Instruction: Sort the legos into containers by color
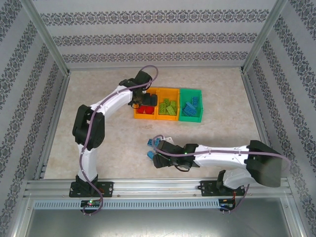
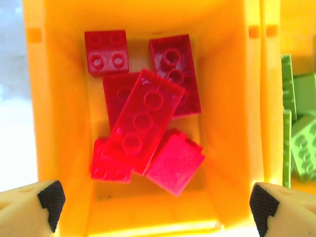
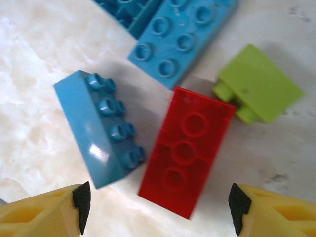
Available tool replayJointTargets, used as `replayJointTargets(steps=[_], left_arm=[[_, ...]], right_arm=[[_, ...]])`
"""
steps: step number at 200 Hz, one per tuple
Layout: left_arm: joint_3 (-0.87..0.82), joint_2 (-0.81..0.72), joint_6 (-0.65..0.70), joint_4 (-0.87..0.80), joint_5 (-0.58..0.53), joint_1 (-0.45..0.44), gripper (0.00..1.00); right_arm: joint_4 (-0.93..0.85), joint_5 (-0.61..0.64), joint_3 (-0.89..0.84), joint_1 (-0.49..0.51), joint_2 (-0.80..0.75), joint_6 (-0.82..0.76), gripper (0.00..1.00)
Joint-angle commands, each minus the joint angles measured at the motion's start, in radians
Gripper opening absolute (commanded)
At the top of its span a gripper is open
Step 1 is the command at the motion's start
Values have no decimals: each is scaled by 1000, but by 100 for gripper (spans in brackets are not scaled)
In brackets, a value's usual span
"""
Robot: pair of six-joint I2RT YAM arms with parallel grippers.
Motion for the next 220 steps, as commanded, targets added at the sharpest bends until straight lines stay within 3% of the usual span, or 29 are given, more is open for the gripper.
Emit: replayJointTargets(steps=[1,22,78,120,183,220], left_arm=[[-62,-76,-17,15,2,9,100],[-125,-114,-21,21,-5,10,100],[-237,-161,-48,55,-6,10,100],[-269,-176,-60,67,-4,10,100],[-301,-182,-72,77,-3,10,100],[-327,-198,-75,89,-2,9,100]], right_arm=[[-44,25,45,11,63,12,71],[-87,84,56,9,96,58,61],[-95,115,43,-59,87,68,60],[-72,67,7,-139,71,28,56],[-80,58,-15,-159,17,20,60],[-65,41,-4,-111,23,77,69]])
